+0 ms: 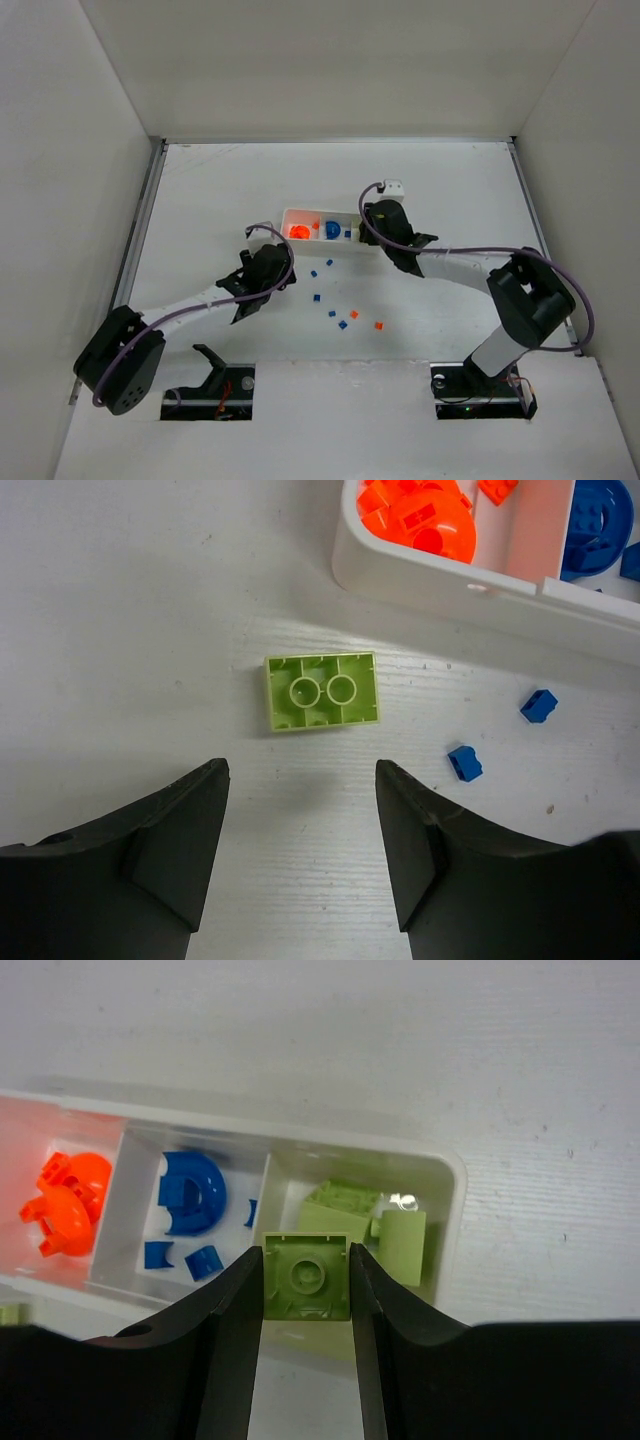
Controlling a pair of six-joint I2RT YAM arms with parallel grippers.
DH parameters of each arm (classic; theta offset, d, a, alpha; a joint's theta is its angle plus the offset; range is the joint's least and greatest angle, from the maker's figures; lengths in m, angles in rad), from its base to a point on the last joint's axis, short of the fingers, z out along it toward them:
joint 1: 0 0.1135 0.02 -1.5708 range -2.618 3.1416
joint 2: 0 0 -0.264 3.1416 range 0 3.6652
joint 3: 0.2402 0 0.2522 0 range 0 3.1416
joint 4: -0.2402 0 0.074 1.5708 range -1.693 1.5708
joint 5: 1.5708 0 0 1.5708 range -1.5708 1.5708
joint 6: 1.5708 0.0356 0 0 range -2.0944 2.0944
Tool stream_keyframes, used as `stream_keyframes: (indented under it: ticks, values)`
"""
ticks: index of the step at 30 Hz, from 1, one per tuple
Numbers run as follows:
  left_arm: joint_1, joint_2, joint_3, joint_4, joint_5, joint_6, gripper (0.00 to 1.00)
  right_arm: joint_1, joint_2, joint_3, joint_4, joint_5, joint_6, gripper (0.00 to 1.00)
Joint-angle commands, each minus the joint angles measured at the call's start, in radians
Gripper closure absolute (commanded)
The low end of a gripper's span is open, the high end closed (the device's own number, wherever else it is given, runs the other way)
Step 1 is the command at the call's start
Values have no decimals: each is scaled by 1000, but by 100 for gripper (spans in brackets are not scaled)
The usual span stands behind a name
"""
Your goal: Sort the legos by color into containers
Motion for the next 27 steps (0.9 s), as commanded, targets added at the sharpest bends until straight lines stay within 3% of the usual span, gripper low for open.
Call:
stream_keyframes:
  ticks: [1, 5, 8, 11, 19, 27]
  values:
    - [-10, 13, 51, 37, -31, 26, 42, 4, -49, -27, -3, 27, 38, 63]
    - [-14, 41, 66, 43, -46, 32, 42, 4, -61, -47, -3, 34, 44, 58]
    - [-22, 58, 74, 43, -69, 45, 42, 7, -105, -55, -3, 53, 41, 44]
    - [-26, 73, 81, 43, -80, 51, 42, 7, -162, -66, -3, 62, 35, 37]
    - [-23, 153, 115, 77, -89, 60, 42, 29, -294, -112, -3, 53, 29, 36]
    - [-29, 256, 155, 104, -100, 74, 45, 73, -316, -142, 6, 48, 27, 36]
